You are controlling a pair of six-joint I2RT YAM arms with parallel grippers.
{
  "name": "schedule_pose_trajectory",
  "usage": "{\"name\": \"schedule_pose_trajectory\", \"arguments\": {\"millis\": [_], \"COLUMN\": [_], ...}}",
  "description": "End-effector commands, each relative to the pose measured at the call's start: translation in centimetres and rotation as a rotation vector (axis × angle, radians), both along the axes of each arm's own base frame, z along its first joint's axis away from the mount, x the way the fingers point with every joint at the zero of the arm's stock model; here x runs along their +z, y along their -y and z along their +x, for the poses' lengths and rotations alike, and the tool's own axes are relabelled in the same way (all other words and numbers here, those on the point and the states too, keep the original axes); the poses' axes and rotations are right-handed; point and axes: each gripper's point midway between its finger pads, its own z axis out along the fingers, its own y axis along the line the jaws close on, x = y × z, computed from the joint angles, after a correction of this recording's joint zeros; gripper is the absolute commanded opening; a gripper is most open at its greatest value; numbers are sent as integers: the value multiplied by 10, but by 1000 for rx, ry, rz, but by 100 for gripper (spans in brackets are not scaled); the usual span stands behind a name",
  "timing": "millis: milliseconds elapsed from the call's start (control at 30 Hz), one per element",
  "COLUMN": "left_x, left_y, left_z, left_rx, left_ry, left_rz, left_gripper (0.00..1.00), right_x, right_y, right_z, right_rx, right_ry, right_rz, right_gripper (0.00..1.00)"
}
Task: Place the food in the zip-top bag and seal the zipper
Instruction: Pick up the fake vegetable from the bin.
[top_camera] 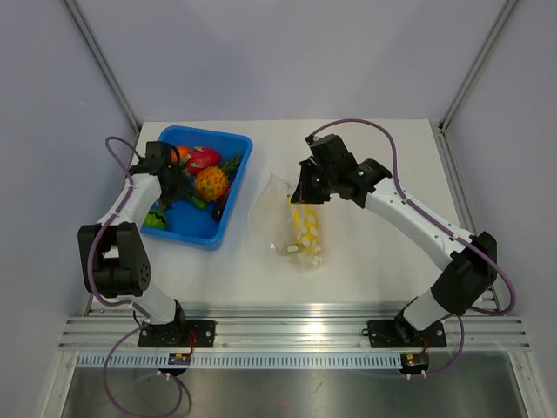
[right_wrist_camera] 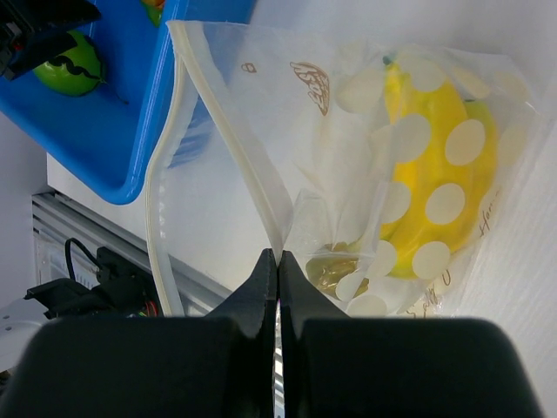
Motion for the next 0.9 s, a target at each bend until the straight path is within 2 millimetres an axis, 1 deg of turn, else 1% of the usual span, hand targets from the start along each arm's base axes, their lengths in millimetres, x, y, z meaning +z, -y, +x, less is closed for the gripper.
{"name": "schedule_pose_trajectory", "arguments": {"millis": [0,33,100,133,200,233,300,467,567,600,667,733,800,833,867], "left_x": [18,10,12,7,6,-3,-7,-34,-44,-51,-56,-60,-62,-63,-62], "left_y": [-18,-20,-27,-28,-33,-34,-33,-32,-30,-31,-30,-30,-30,-29,-30], "left_z": [39,43,49,50,57,58,64,62,60,58,57,56,57,56,56], "left_rx": [174,212,267,285,324,328,344,386,394,406,404,403,398,397,395], "left_ry": [128,109,114,104,115,91,83,32,-3,-26,-42,-53,-57,-67,-67], "left_rz": [20,18,32,37,46,51,43,26,19,24,22,24,25,23,28], "left_gripper": [67,69,76,78,78,79,79,78,78,78,78,76,71,63,59], "right_x": [20,19,20,19,18,18,15,13,17,18,20,20,20,20,20], "right_y": [-9,-9,-9,-9,-9,-9,-10,-10,-9,-9,-9,-8,-8,-8,-8], "right_z": [1,0,0,0,-1,-1,-3,-5,-8,-8,-8,-8,-9,-9,-10], "right_rx": [46,48,54,53,53,54,58,58,60,61,57,53,52,52,51], "right_ry": [55,52,57,56,54,53,41,28,33,35,39,40,34,34,32], "right_rz": [39,37,36,35,35,38,40,51,60,62,64,64,66,70,72], "right_gripper": [0,0,0,0,0,0,0,0,0,0,0,0,0,0,0]}}
